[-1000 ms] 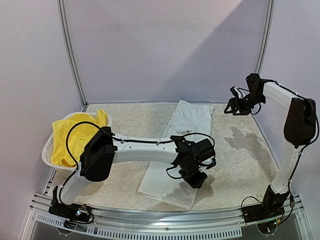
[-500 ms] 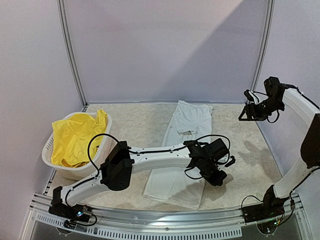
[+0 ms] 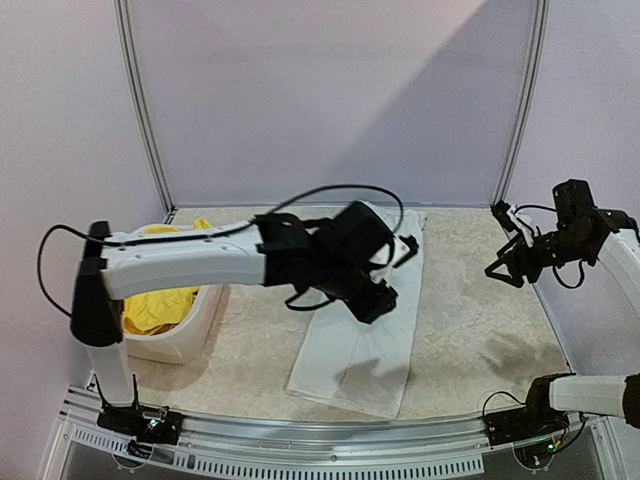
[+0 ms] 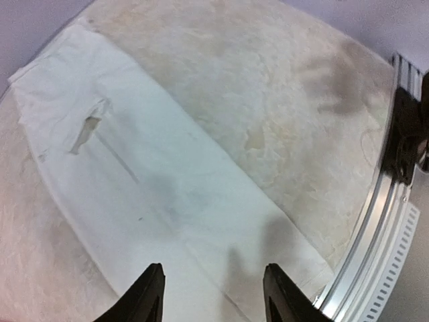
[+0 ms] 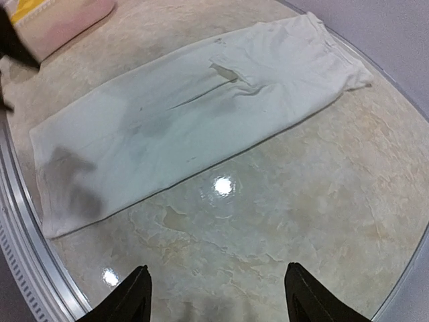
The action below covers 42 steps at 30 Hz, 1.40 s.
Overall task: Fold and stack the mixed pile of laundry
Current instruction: Rotate the rectangle-folded T-shirt at the center of the board, then pick up the rectangle-folded T-shirt from the center of the board.
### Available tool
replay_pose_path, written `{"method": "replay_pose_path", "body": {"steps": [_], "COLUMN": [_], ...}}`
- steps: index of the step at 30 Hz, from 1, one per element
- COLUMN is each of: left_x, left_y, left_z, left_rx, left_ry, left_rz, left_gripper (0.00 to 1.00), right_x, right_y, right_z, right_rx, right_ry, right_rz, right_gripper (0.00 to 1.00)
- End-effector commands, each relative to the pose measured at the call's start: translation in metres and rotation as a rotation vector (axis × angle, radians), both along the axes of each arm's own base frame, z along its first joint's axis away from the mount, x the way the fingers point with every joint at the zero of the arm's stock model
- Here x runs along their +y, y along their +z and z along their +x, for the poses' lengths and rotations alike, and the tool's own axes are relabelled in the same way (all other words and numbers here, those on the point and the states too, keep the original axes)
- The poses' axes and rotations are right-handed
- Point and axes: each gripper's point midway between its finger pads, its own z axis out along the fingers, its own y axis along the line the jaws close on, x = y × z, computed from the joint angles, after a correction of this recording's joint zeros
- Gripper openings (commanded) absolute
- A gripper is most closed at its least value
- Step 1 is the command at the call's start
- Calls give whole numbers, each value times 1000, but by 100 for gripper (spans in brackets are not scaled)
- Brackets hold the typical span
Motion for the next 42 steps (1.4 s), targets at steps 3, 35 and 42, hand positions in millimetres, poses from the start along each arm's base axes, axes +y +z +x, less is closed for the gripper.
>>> {"method": "replay_pose_path", "body": {"steps": [3, 35, 42], "left_x": [109, 192, 185], "left_y": [-82, -181, -186], "left_z": [-7, -78, -84], "left_rx": [293, 751, 788], "left_ry": [335, 695, 664], "left_rz": [149, 60, 81], "left_gripper": [51, 39, 35], "right_x": [64, 197, 190], "right_y": [-43, -217, -219], "right_z": [-46, -196, -197], "right_rx": [-123, -555, -525], "right_ry": [381, 1306, 1312], "right_rz": [-212, -780, -801], "right_gripper": [66, 47, 43]}}
